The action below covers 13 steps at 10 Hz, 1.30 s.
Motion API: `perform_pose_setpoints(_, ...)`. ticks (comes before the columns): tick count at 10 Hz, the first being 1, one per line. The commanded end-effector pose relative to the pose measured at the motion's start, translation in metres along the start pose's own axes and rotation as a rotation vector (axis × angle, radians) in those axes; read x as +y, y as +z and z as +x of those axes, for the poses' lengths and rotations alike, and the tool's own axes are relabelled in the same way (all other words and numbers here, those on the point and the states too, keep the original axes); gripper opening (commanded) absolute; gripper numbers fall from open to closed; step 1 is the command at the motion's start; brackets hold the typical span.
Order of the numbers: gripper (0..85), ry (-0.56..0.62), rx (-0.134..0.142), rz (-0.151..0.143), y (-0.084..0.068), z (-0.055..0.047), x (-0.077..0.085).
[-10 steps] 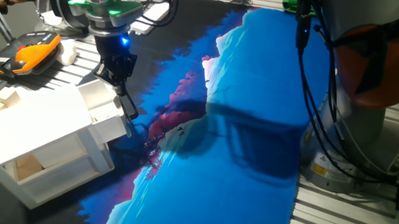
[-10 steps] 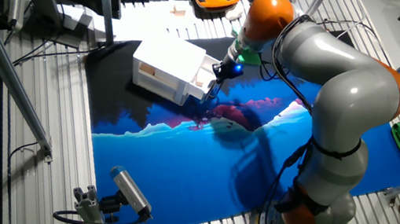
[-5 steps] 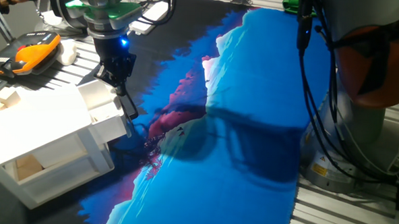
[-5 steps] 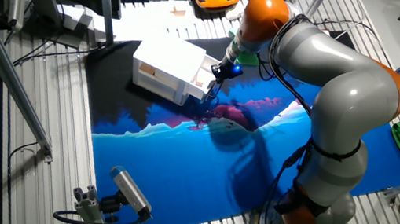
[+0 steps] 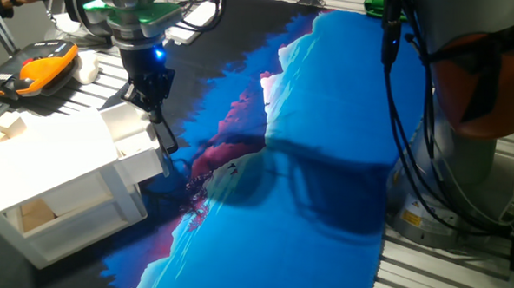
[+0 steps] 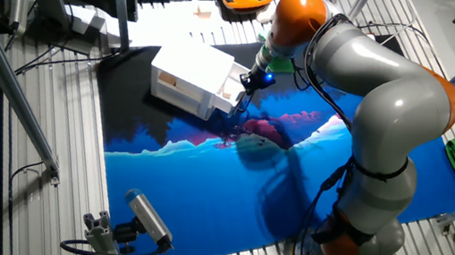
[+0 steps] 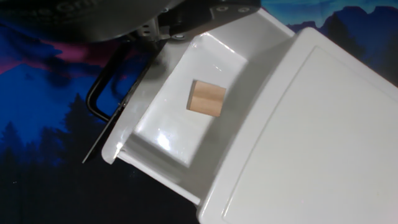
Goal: Use the gripper to push and close the drawer
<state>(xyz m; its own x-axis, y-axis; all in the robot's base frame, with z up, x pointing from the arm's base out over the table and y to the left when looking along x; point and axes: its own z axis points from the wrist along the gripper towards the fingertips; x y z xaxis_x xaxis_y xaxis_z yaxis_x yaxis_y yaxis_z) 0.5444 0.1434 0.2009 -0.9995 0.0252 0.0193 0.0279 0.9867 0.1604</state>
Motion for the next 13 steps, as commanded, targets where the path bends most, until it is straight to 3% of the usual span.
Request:
perform_pose_setpoints(1, 0.0, -0.003, 0.0, -0.003, 0.0, 0.0, -0.0001)
perform_pose_setpoints(8, 0.0, -0.002, -0.012, -0.011, 0.0, -0.0004, 0.0001)
perform_pose_setpoints(11, 0.0, 0.023, -0.028, -0.046, 0.003, -0.0016, 0.0003)
perform_pose_setpoints(13, 0.0, 0.029, -0.032, -0.048, 0.0026, -0.0018, 0.0002)
